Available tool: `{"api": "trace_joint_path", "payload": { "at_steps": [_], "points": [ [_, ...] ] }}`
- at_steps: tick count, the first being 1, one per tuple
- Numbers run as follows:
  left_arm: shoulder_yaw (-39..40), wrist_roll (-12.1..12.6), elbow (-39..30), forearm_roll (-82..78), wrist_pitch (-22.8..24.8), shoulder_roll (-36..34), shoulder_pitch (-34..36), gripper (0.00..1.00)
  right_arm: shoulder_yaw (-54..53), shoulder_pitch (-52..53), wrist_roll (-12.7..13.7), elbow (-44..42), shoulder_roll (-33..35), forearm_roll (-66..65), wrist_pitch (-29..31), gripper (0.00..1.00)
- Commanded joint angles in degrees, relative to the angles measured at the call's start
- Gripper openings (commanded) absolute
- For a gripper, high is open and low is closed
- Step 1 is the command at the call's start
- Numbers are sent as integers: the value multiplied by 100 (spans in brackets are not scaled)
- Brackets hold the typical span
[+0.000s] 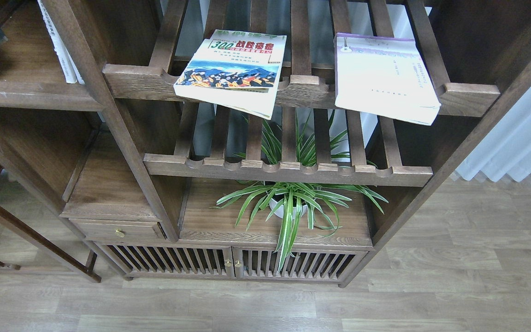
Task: Organize books on shelf
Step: 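Carry the green book with the left gripper toward the far shelf section, then stand the green book upright among the books and withdraw the left gripper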
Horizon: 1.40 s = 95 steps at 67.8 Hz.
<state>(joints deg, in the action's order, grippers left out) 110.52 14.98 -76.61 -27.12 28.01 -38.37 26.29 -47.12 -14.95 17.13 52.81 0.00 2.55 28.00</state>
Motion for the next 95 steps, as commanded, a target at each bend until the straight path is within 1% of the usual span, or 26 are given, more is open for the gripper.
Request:
{"api": "trace_joint_path", "payload": {
  "at_steps": [1, 9, 19, 20, 27, 33, 37, 43, 46, 47, 53, 59, 73, 85, 95],
  "points": [
    [-338, -4, 173, -372, -1, 23, 464, 6, 10, 0, 1, -8, 0, 0, 0, 100],
    [-838, -4, 287, -504, -1, 23, 868, 6, 10, 0, 1, 1, 0, 0, 0, 100],
    [-1164, -4, 454, -777, -1, 23, 1229, 6, 10, 0, 1, 1, 0, 0, 0, 100],
    [-1295, -4, 567, -847, -1, 31, 1403, 6, 10, 0, -8, 1, 0, 0, 0, 100],
    [-1639, -4, 840, -979, -1, 49, 1835, 6, 10, 0, -8, 1, 0, 0, 0, 100],
    [-1753, -13, 1104, -1041, -1, 242, 2169, 6, 10, 0, -8, 1, 0, 0, 0, 100],
    [-1753, -48, 1253, -1041, -1, 374, 2257, 6, 10, 0, -8, 1, 0, 9, 0, 100],
    [-1709, -127, 1342, -997, -1, 602, 2275, 6, 10, 0, -17, 1, 0, 9, 0, 100],
    [-1709, -215, 1368, -970, -1, 682, 2266, 6, 10, 0, -8, 1, 0, 9, 0, 100],
    [-1709, -293, 1386, -970, -1, 691, 2266, 6, 10, 0, -8, 1, 0, 9, 0, 100],
    [-1709, -470, 1421, -970, -1, 708, 2249, 6, 10, 0, -8, 1, 0, 9, 0, 100],
    [-1736, -522, 1456, -970, -1, 726, 2231, 6, 10, 0, -8, 1, 0, 9, 0, 100],
    [-1841, -531, 1456, -961, -1, 831, 2258, 6, 1, 0, -17, 10, 0, 9, 0, 100],
    [-2034, -786, 1438, -961, -1, 840, 2152, 7, 10, 0, -8, 10, 0, 9, 0, 100],
    [-1991, -839, 1438, -961, -1, 831, 1950, 7, 10, 0, -17, 10, 0, 9, 0, 100]
  ]
}}
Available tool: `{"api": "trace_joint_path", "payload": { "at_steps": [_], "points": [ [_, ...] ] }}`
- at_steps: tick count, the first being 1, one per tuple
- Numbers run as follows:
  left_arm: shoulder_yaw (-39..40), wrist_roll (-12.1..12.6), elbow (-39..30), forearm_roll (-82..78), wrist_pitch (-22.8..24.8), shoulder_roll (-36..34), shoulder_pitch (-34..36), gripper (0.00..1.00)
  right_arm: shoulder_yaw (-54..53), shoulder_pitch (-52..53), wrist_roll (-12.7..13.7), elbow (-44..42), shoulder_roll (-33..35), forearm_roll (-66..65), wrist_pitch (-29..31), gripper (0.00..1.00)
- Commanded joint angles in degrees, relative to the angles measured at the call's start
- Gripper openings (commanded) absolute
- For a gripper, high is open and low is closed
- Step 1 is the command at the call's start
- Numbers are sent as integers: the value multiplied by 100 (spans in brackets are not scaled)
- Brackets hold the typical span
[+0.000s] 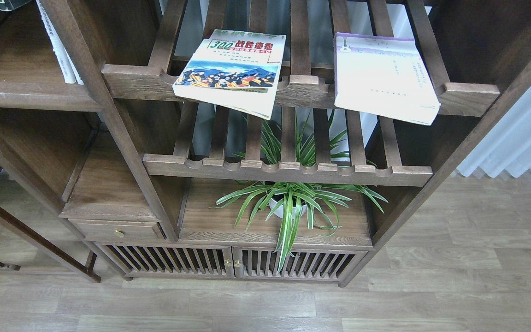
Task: Organize books on shelf
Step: 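Stand the green book upright among the books and withdraw the left gripper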
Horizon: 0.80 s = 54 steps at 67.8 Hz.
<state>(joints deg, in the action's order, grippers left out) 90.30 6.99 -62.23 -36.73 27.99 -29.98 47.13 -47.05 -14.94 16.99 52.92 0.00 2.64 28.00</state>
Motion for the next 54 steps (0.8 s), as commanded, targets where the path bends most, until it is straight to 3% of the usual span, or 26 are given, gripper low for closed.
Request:
{"api": "trace_joint_path", "payload": {
  "at_steps": [1, 16, 30, 54],
  "points": [
    [23, -40, 18, 0, 1, -8, -160, 7, 2, -9, -2, -1, 0, 0, 0, 100],
    [32, -75, 317, -44, 1, -34, -81, 6, 2, 0, -2, 17, 0, 0, 0, 100],
    [-311, -66, 1116, -62, 1, -52, 683, 6, 3, 0, 6, 61, 0, 17, 0, 100],
    [-917, -145, 792, -35, 1, 1, 772, 6, 11, 0, -2, 61, 0, 132, 0, 100]
  ]
}}
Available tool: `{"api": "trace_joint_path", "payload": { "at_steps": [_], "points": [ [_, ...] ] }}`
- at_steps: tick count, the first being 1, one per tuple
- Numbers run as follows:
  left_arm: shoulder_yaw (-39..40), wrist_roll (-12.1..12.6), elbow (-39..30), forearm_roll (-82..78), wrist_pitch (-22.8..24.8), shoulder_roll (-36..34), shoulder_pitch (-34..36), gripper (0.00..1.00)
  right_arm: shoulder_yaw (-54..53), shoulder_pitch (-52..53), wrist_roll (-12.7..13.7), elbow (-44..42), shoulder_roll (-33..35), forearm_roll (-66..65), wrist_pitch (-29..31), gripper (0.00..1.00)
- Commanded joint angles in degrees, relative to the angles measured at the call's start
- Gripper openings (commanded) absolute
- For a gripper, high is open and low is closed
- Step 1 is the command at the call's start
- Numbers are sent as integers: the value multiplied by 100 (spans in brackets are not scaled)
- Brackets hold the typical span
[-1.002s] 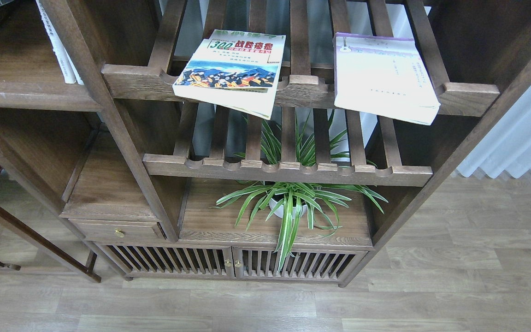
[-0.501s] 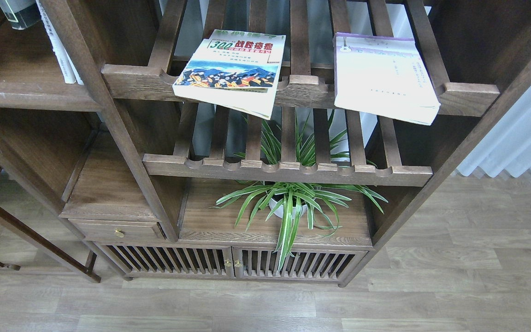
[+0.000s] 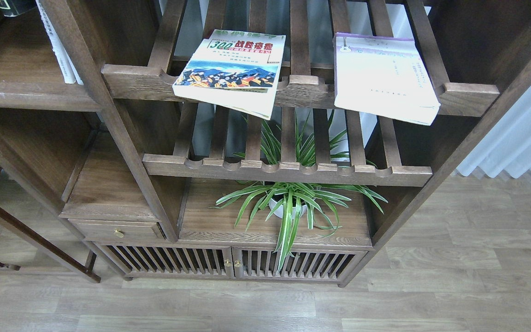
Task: Organize books on shelf
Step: 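Stand the green book upright among the books and withdraw the left gripper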
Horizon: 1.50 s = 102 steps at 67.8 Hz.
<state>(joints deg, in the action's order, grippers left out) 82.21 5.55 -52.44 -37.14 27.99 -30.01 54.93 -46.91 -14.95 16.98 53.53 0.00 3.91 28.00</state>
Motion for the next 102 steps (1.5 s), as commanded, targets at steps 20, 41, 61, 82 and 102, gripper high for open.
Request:
{"api": "trace_joint_path", "payload": {
  "at_steps": [20, 41, 61, 82, 102],
  "points": [
    [-39, -54, -232, 31, 1, -102, -351, 7, 7, 10, -1, 0, 0, 48, 0, 100],
    [146, -19, -215, 1058, 1, -84, -632, 57, 7, 10, -1, 9, 0, 48, 0, 100],
    [207, -54, -223, 1577, 1, -119, -896, 60, -2, 10, 7, 17, 0, 48, 0, 100],
    [761, -72, -337, 2131, 1, -32, -1230, 61, -2, 10, -1, 17, 0, 101, 0, 100],
    [787, -89, -399, 2518, 1, 197, -1283, 62, -2, 10, -1, 17, 0, 110, 0, 100]
  ]
}}
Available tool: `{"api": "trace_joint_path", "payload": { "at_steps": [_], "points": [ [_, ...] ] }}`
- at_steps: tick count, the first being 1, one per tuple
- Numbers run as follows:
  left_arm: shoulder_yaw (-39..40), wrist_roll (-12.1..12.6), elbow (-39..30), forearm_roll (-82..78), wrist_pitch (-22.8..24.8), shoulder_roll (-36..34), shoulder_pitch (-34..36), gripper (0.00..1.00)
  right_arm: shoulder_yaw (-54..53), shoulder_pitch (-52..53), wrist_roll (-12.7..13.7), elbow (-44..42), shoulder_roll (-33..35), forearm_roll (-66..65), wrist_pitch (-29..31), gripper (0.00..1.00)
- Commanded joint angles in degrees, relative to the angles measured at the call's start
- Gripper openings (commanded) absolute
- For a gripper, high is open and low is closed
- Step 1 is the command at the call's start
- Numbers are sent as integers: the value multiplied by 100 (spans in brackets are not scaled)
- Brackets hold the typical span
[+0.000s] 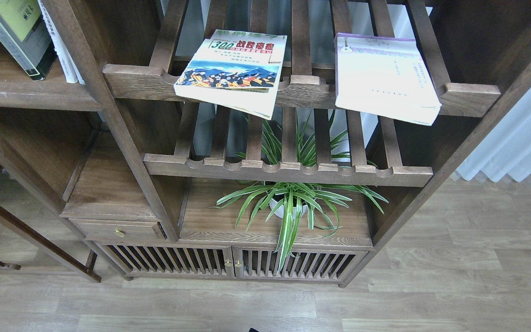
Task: Organize books on shelf
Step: 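Stand the green book upright among the books and withdraw the left gripper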
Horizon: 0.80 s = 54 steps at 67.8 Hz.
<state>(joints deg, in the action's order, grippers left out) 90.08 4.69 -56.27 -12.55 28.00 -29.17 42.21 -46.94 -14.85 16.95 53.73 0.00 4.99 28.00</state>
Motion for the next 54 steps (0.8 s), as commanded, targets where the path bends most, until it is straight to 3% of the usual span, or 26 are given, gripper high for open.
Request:
{"api": "trace_joint_path", "payload": {
  "at_steps": [1, 37, 54],
  "points": [
    [1, -3, -16, 68, 0, 114, -11, 63, 1, 0, 1, -3, 0, 2, 0, 100],
    [1, -20, -86, 516, 0, 949, -125, 67, -8, 0, 1, -3, 0, 10, 0, 100],
    [1, -662, -86, 1149, 0, 1327, -125, 72, 1, 0, 1, -3, 0, 10, 0, 100]
  ]
}}
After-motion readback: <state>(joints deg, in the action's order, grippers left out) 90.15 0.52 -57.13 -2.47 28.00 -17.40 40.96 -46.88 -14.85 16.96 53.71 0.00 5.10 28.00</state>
